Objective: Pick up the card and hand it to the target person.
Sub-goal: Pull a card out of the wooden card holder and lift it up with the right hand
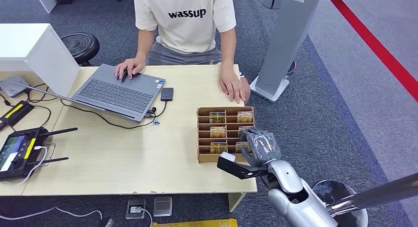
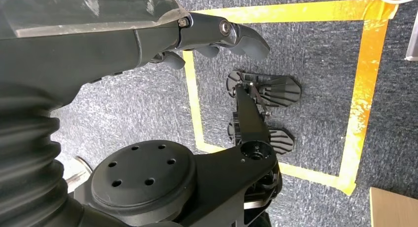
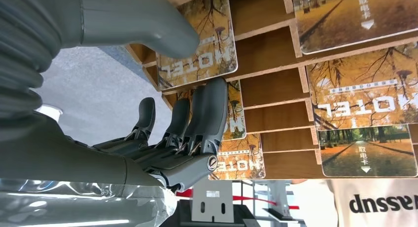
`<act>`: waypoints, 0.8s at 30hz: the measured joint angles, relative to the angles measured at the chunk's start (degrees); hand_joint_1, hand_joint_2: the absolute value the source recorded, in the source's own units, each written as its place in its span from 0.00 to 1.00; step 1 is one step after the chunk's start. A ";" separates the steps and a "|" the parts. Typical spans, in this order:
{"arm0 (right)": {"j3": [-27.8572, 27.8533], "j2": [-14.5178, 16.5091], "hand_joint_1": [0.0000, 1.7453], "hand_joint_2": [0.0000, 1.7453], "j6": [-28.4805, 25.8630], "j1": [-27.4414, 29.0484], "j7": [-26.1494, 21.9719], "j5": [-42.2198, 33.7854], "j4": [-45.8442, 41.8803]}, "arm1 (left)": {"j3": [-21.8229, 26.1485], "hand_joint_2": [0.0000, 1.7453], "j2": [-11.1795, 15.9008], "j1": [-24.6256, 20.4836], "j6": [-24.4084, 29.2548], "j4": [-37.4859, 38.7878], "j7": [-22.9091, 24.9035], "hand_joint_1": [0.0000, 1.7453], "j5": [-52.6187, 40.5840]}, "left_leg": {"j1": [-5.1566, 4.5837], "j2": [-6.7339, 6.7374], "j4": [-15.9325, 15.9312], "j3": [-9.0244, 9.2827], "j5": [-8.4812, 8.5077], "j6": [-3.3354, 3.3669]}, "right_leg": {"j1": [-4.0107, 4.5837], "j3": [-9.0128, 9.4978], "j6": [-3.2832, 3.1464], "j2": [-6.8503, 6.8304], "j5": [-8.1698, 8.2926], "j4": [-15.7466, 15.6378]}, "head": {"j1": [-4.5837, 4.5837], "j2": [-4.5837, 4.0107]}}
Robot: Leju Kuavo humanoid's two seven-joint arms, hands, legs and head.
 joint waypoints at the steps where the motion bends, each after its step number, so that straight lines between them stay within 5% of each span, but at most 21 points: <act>1: 0.18 0.01 0.55 1.00 -0.01 0.00 -0.09 0.01 0.02 | 0.00 1.00 0.00 0.00 0.03 0.00 0.01 0.00 0.04 | 0.00 0.02 0.00 0.02 0.00 0.00 | 0.00 0.01 -0.01 0.02 0.00 0.00 | -0.01 0.00; 5: 0.74 0.04 0.66 1.00 -0.11 -0.14 -0.31 0.01 0.12 | 0.02 1.00 0.00 0.00 0.13 0.00 0.00 0.00 0.19 | 0.01 0.06 0.00 0.04 0.00 -0.01 | 0.01 0.03 -0.01 0.04 0.01 0.00 | -0.05 0.00; 13: 1.57 0.08 0.68 1.00 -0.77 -0.95 -0.54 -0.32 0.68 | 0.04 1.00 0.00 0.00 0.70 0.00 -0.01 0.00 0.74 | 0.01 0.06 0.00 0.03 -0.02 -0.02 | 0.02 0.02 -0.02 0.05 0.00 0.01 | 0.00 0.00; 20: 2.15 0.08 0.82 1.00 -1.48 -1.37 -0.49 -0.49 1.30 | 0.04 1.00 0.00 0.00 0.81 0.00 -0.04 0.00 0.81 | 0.04 0.06 0.00 0.05 -0.01 -0.03 | 0.04 0.03 -0.03 0.10 0.01 0.01 | -0.04 0.00; 24: 2.39 0.08 0.98 1.00 -2.27 -1.51 -0.30 -0.95 1.61 | 0.04 1.00 0.00 0.00 0.81 0.00 -0.10 0.00 0.81 | 0.06 0.09 0.00 0.06 -0.01 -0.03 | 0.06 0.04 -0.06 0.11 0.03 0.01 | -0.02 0.00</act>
